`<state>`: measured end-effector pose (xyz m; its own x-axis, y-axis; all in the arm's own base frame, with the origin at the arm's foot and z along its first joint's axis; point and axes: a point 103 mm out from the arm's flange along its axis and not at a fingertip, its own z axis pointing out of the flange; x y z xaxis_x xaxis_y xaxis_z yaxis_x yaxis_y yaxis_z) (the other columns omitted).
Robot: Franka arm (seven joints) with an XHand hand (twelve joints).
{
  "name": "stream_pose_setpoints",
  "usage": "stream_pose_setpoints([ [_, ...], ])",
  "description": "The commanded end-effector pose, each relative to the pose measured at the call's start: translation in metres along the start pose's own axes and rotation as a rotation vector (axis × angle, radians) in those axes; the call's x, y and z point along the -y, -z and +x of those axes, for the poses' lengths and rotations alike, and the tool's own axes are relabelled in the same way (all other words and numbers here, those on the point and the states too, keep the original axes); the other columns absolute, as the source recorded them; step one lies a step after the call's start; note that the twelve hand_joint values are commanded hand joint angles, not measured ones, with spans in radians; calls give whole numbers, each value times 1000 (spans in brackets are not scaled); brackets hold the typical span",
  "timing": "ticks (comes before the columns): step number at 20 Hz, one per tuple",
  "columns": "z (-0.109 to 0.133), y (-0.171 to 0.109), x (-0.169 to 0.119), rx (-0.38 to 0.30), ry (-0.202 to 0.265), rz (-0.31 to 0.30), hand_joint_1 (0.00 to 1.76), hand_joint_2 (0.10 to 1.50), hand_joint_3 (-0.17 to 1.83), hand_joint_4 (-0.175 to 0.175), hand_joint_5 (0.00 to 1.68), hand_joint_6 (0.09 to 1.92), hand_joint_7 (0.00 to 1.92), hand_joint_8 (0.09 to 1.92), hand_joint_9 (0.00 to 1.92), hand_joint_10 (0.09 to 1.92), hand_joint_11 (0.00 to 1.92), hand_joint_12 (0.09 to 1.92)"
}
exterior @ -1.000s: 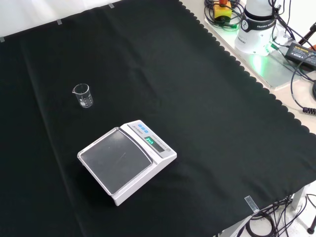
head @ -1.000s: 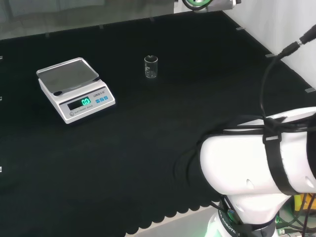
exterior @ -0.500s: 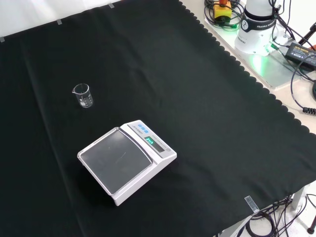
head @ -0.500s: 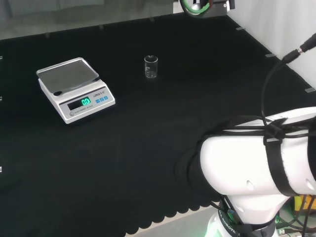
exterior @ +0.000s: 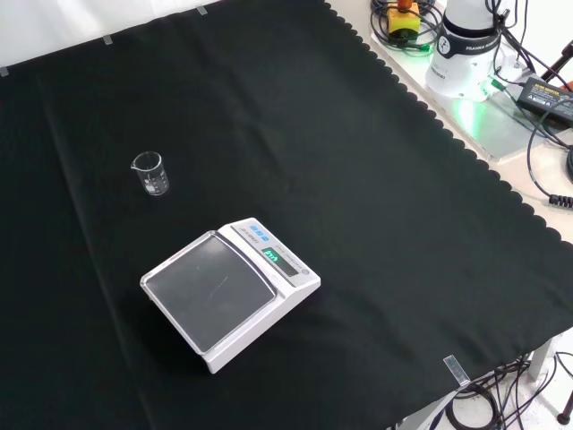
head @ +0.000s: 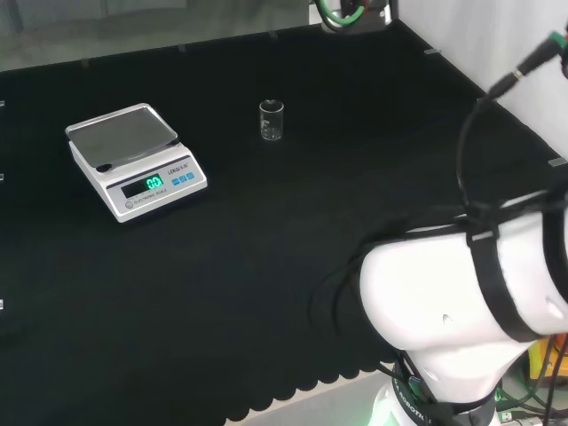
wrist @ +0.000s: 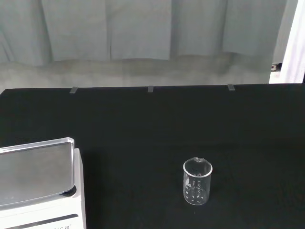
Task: Pick up the beaker.
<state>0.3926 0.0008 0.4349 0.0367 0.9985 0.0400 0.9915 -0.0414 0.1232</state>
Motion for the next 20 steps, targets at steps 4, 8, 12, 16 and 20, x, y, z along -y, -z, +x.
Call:
stream_pose_setpoints([
  [4, -24, -105, -118, -65, -19, -46, 0, 937, 322, -70, 237, 87, 56, 734, 55, 783, 0, 1507],
  [8, -25, -134, -141, -92, -13, 15, 0, 939, 320, -73, 249, 87, 68, 745, 68, 790, 0, 1515],
  [12, -25, -160, -162, -127, -8, 63, 0, 939, 318, -75, 254, 87, 78, 754, 77, 795, 0, 1521],
  [16, -23, -182, -177, -143, 3, 101, 0, 938, 316, -76, 257, 87, 88, 762, 79, 797, 0, 1524],
  [20, -25, -204, -186, -143, 19, 144, 8, 928, 308, -77, 259, 87, 93, 768, 77, 798, 0, 1526],
])
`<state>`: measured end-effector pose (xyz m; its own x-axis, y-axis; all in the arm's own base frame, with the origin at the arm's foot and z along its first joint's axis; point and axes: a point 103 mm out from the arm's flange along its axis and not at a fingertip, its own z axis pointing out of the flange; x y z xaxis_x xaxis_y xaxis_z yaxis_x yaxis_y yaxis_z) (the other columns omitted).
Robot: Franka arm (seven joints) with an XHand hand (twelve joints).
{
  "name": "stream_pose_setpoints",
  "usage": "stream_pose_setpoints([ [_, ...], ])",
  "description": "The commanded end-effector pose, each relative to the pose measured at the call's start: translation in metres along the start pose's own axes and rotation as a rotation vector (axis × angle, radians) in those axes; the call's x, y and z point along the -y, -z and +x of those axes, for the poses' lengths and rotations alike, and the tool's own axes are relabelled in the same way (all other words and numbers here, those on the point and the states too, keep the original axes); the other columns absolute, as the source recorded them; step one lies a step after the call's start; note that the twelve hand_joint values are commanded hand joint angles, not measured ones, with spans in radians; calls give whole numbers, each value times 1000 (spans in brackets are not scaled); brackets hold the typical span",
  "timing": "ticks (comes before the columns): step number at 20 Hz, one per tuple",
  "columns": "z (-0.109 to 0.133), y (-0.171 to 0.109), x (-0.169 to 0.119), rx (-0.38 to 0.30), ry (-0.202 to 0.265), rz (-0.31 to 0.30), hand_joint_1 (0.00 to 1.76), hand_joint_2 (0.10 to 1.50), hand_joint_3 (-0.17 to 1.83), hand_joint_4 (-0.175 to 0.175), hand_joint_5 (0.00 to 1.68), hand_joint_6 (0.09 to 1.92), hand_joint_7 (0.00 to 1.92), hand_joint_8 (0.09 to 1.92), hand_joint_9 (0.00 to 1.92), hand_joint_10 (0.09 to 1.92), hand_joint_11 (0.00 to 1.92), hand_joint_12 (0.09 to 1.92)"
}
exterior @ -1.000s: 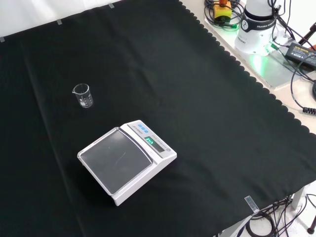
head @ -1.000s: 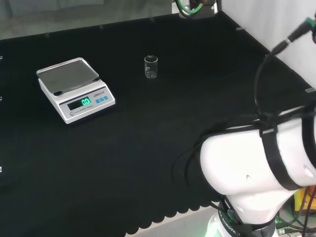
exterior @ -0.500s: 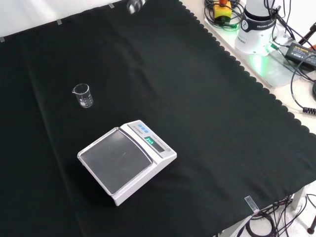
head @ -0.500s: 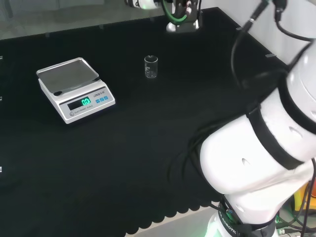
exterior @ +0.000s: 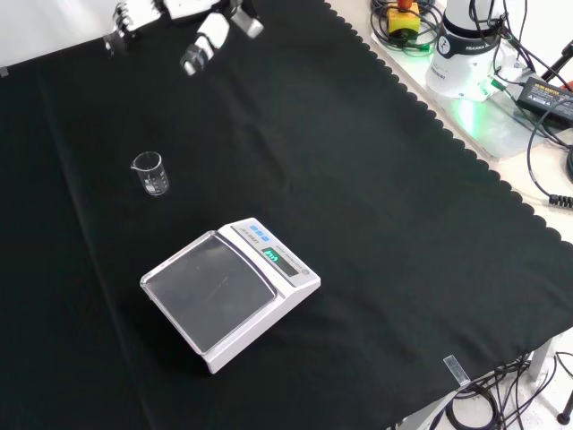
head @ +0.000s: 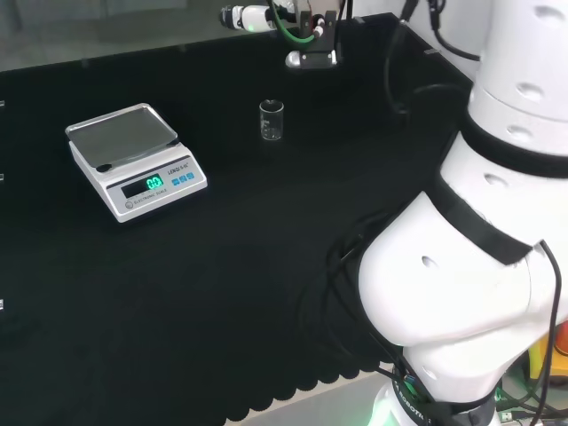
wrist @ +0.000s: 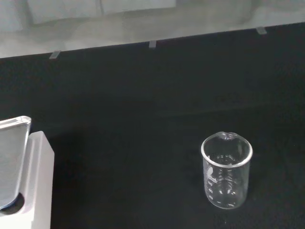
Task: Pick up the beaker.
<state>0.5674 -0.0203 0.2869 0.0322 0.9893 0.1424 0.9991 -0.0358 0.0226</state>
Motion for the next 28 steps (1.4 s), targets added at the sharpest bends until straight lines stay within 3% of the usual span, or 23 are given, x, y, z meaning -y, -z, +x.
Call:
stream_pose_setpoints([
  [1, -10, -38, -35, -38, 21, 53, 16, 923, 304, -77, 259, 87, 94, 771, 76, 798, 0, 1527],
  [16, -37, -102, -37, -19, -3, 192, 35, 901, 285, -80, 260, 87, 95, 784, 64, 800, 0, 1528],
  [28, -76, -151, -64, -60, -37, 275, 42, 892, 274, -79, 254, 87, 95, 792, 36, 800, 0, 1520],
])
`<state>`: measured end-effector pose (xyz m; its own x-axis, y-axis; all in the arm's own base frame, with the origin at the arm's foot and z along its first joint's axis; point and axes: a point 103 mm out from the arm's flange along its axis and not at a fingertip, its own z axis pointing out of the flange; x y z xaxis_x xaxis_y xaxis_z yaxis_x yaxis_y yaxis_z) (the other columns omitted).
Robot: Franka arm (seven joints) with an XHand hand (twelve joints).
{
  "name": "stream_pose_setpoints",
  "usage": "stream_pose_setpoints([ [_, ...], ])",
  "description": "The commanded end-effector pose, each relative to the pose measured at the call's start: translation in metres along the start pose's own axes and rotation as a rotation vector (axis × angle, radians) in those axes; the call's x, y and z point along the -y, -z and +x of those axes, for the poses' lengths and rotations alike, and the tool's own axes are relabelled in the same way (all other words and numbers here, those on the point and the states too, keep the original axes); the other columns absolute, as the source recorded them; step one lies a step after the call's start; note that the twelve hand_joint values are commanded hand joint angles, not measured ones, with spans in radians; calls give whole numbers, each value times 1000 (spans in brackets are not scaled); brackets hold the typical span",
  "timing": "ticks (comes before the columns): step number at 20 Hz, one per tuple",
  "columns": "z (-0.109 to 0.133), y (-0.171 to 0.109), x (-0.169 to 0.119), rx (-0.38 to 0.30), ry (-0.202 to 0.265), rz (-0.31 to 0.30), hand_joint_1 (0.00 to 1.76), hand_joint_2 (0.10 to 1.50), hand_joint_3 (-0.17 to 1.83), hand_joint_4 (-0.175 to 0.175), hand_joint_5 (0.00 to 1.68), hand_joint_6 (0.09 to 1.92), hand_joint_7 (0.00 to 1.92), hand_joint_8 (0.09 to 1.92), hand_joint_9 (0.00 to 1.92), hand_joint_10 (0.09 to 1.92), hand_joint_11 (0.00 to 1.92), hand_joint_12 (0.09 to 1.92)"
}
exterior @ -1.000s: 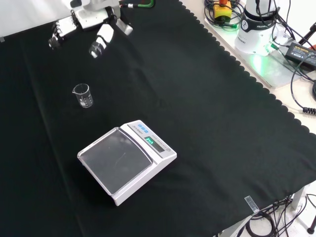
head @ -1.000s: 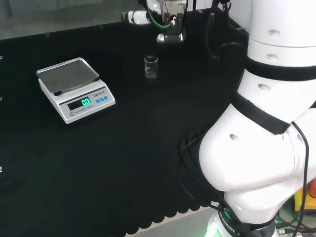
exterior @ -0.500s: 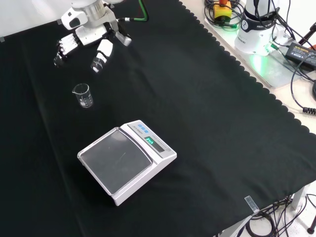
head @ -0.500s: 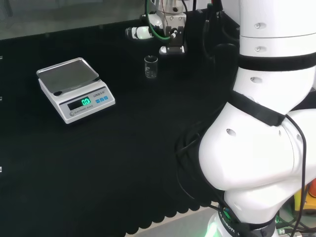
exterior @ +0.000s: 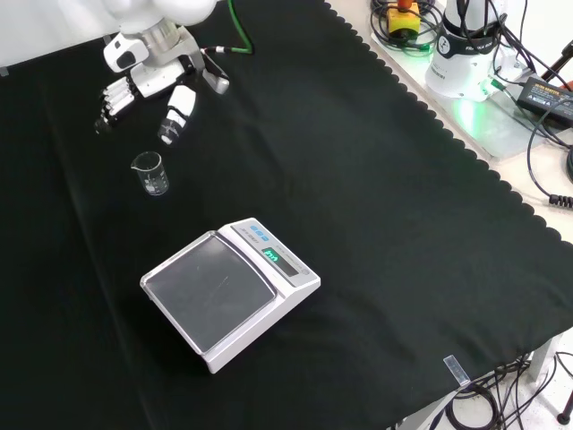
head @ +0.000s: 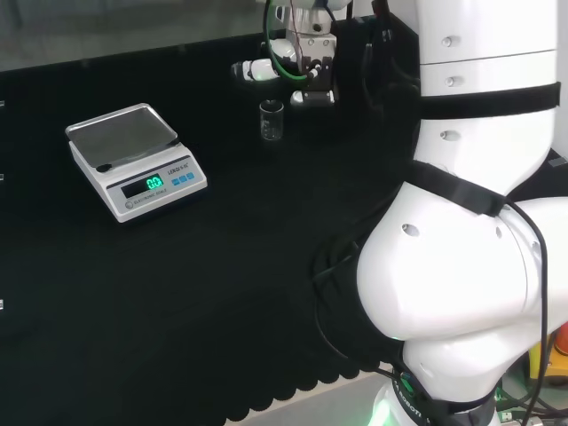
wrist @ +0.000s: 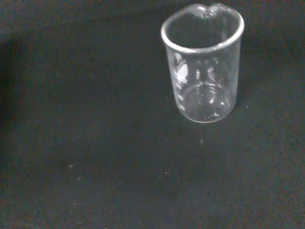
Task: Pick up the beaker.
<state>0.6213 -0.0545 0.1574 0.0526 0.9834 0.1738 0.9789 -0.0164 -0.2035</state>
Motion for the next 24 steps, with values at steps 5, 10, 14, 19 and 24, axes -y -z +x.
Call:
stream_pose_setpoints([
  [5, -38, -35, -31, -46, -16, 66, 45, 887, 267, -79, 253, 87, 74, 789, 29, 804, 0, 1517],
  [10, -40, -48, -40, -71, -11, 98, 43, 886, 265, -79, 250, 87, 67, 790, 25, 806, 0, 1516],
  [14, -37, -61, -44, -64, -4, 128, 41, 886, 263, -79, 248, 87, 66, 792, 23, 808, 0, 1516],
  [19, -35, -75, -42, -38, -1, 158, 37, 886, 262, -79, 246, 87, 66, 795, 20, 809, 0, 1515],
  [24, -35, -86, -37, -10, -3, 185, 33, 886, 260, -79, 246, 87, 65, 797, 18, 811, 0, 1515],
])
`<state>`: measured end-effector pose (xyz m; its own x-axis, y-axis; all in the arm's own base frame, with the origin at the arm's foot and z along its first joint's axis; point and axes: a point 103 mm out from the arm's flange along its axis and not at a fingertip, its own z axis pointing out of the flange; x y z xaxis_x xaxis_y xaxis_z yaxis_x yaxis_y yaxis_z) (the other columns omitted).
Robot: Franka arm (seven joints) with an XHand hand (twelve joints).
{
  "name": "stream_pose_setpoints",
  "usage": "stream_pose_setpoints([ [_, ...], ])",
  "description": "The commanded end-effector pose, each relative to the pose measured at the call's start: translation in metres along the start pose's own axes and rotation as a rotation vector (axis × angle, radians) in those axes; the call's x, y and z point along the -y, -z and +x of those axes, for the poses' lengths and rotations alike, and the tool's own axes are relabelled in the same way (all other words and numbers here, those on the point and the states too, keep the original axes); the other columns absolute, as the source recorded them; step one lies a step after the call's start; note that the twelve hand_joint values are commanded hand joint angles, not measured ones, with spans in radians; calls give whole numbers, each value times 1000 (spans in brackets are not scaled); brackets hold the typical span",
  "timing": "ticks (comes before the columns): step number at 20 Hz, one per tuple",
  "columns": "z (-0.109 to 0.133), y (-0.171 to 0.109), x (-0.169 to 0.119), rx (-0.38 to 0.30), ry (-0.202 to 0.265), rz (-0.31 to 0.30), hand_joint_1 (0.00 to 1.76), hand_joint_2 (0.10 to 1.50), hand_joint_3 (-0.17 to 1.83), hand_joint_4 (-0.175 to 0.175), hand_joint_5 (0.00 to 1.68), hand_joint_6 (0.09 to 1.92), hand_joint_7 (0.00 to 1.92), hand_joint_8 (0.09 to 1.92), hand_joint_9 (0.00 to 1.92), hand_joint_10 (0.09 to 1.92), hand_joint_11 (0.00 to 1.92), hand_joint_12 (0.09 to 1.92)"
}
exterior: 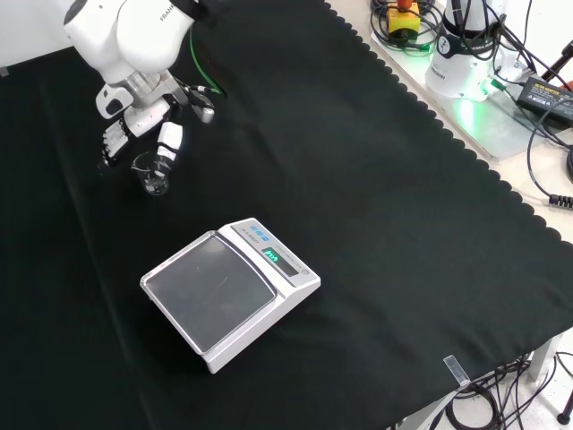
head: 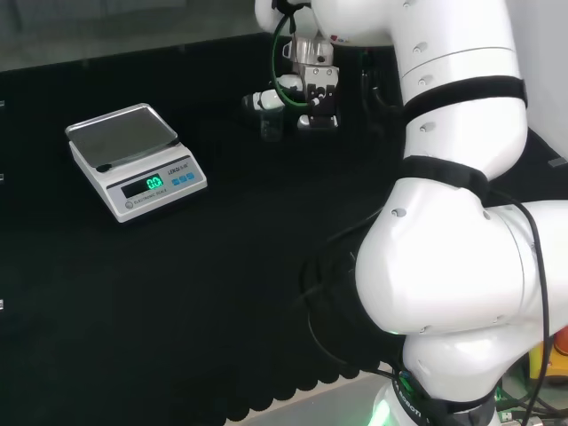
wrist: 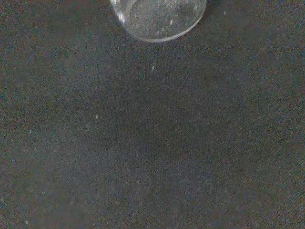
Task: Pick up the beaker.
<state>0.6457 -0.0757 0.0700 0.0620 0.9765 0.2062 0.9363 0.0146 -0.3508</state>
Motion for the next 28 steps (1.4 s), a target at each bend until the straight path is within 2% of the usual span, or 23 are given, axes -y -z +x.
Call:
stream_pose_setpoints([
  [1, 0, -13, 4, 25, -7, 33, 33, 886, 260, -79, 246, 87, 65, 798, 17, 811, 0, 1515],
  [6, -2, -17, 4, 18, -16, 33, 31, 886, 259, -79, 245, 87, 68, 801, 16, 813, 0, 1514],
  [9, -3, -16, 3, 35, -39, -34, 82, 898, 260, -82, 263, 87, 112, 823, 58, 833, 6, 1523],
  [13, -2, -14, 7, 68, -56, -132, 285, 932, 246, -90, 361, 87, 293, 854, 314, 836, 169, 1484],
  [18, 2, -13, 8, 118, -75, -200, 465, 958, 231, -85, 512, 105, 496, 827, 562, 757, 385, 1405],
  [20, 3, -13, 8, 137, -82, -219, 520, 964, 230, -75, 585, 218, 577, 799, 654, 704, 459, 1379],
  [22, 4, -11, 9, 161, -85, -240, 563, 965, 235, -66, 612, 409, 640, 777, 725, 663, 511, 1358],
  [24, 6, -4, 12, 189, -85, -280, 612, 960, 244, -54, 667, 561, 709, 766, 792, 641, 571, 1330],
  [28, 10, 21, 27, 236, -79, -384, 703, 929, 283, -25, 852, 654, 899, 715, 992, 564, 678, 1283],
])
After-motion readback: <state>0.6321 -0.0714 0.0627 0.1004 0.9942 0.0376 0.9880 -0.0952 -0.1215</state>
